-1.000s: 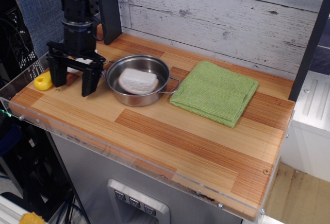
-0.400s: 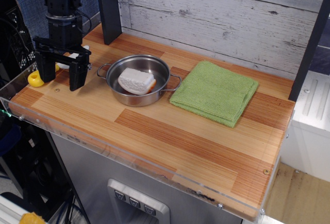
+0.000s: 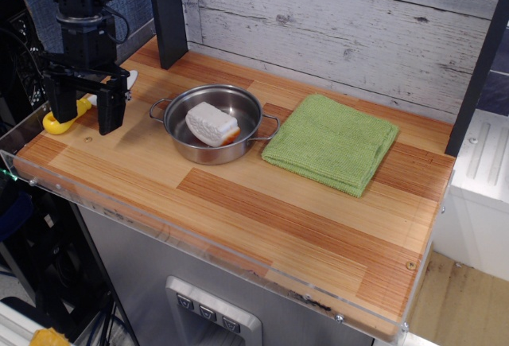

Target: Place the knife on the board's front near the right edge

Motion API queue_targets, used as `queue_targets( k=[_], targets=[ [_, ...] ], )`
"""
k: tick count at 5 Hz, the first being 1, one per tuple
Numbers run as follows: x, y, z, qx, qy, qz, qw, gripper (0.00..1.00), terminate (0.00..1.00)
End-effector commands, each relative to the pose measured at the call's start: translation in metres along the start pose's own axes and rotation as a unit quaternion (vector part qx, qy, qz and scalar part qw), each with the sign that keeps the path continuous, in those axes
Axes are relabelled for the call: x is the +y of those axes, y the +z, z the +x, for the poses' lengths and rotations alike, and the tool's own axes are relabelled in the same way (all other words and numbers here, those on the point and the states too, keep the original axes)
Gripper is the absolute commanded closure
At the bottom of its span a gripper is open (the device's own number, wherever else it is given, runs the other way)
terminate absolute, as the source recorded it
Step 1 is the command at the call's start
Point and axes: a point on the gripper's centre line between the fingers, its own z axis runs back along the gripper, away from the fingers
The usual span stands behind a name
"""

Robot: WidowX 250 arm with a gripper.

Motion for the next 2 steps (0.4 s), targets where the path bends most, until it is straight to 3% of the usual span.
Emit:
queue_targets(
  k=[1,2],
  targets=[
    [0.0166,0.0297,-0.0032,-0.035,0.016,0.01,0.9992,0.0,0.0],
    [0.0238,0.0294,-0.0018,-0.031,0.022,0.009,0.9992,0.0,0.0]
  ],
)
